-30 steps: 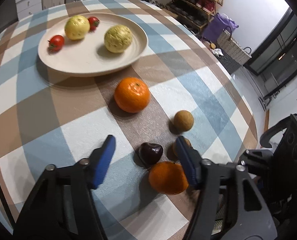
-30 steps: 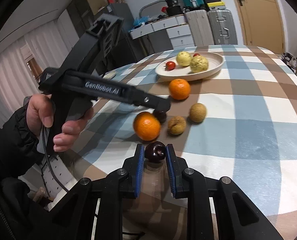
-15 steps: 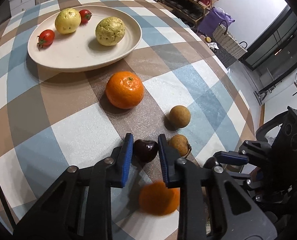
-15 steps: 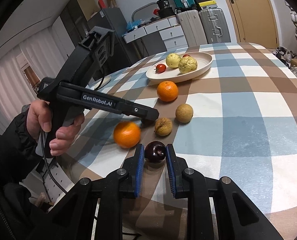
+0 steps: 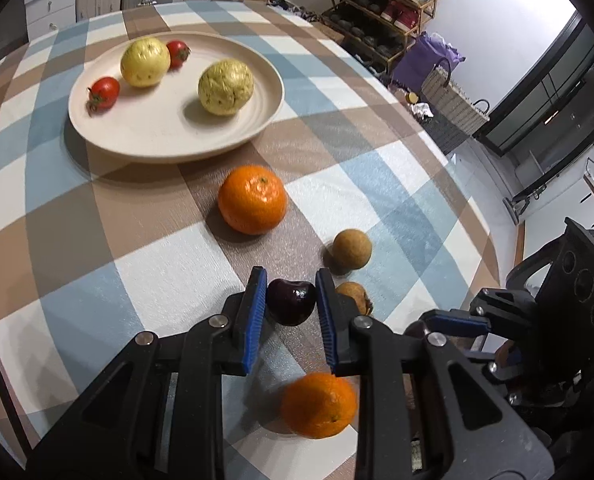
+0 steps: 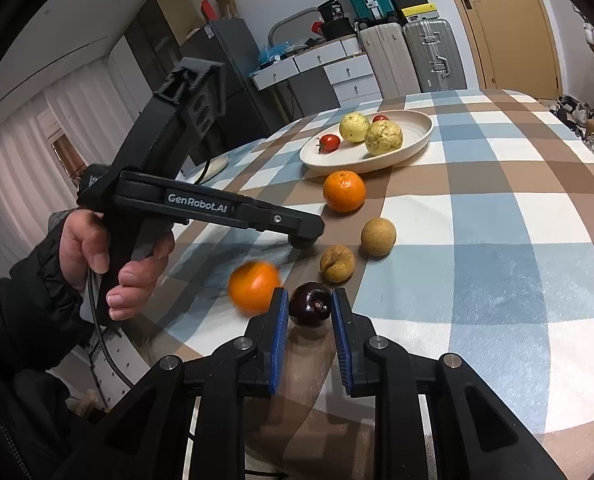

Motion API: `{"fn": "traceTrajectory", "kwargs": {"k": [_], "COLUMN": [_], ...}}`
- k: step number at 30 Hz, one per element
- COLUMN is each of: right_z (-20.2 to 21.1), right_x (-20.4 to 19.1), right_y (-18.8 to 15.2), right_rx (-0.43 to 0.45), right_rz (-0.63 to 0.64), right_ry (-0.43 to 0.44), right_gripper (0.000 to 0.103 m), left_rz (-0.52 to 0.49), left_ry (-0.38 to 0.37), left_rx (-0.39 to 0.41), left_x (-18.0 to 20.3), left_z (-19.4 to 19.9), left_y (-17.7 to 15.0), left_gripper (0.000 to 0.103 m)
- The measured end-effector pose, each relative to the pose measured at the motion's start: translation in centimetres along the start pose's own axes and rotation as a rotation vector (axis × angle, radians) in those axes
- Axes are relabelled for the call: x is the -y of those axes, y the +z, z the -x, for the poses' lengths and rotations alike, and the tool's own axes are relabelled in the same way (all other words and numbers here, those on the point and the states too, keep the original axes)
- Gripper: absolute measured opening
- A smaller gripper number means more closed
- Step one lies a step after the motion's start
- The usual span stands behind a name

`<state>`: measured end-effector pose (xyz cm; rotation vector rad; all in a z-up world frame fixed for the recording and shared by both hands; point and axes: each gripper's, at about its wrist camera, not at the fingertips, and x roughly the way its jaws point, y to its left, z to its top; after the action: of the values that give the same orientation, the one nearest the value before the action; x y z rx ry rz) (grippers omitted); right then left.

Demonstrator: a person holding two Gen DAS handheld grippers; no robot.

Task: Organize fruits
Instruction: 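Carry both dark plums onto the plate and open both tools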

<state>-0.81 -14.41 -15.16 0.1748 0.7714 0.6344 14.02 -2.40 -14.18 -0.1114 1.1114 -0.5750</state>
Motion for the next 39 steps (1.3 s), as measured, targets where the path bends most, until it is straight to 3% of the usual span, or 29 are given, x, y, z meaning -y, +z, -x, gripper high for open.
{"fn": "traceTrajectory", "kwargs": {"k": [10, 22, 31, 39], "right_z": [0.7, -2.2, -8.6, -14.6], "right_x": [1.0, 2.8, 3.2, 3.4], "right_y": [4.3, 12.5, 17.8, 19.2], "right_rx": [0.057, 0.075, -0.005, -0.12], "right_rz": [0.001, 0.032, 0.059, 0.05], "right_ry": [-0.001, 0.008, 0.026, 0.046], "right_gripper": [0.022, 0.022, 0.022, 0.022], "left_rz": [0.016, 0.093, 0.112, 0.082], "left_ry": [0.01, 0.049, 0.052, 0.04], "left_rx": [0.098, 0.178, 0.165, 0.116], "left_x": [-1.0, -6.6, -10.8, -12.2], "left_z": [3.6, 5.3, 3.1, 0.5], "left_y": [2.0, 7.4, 10.9, 13.1], "left_gripper": [0.022, 0.022, 0.022, 0.022]}}
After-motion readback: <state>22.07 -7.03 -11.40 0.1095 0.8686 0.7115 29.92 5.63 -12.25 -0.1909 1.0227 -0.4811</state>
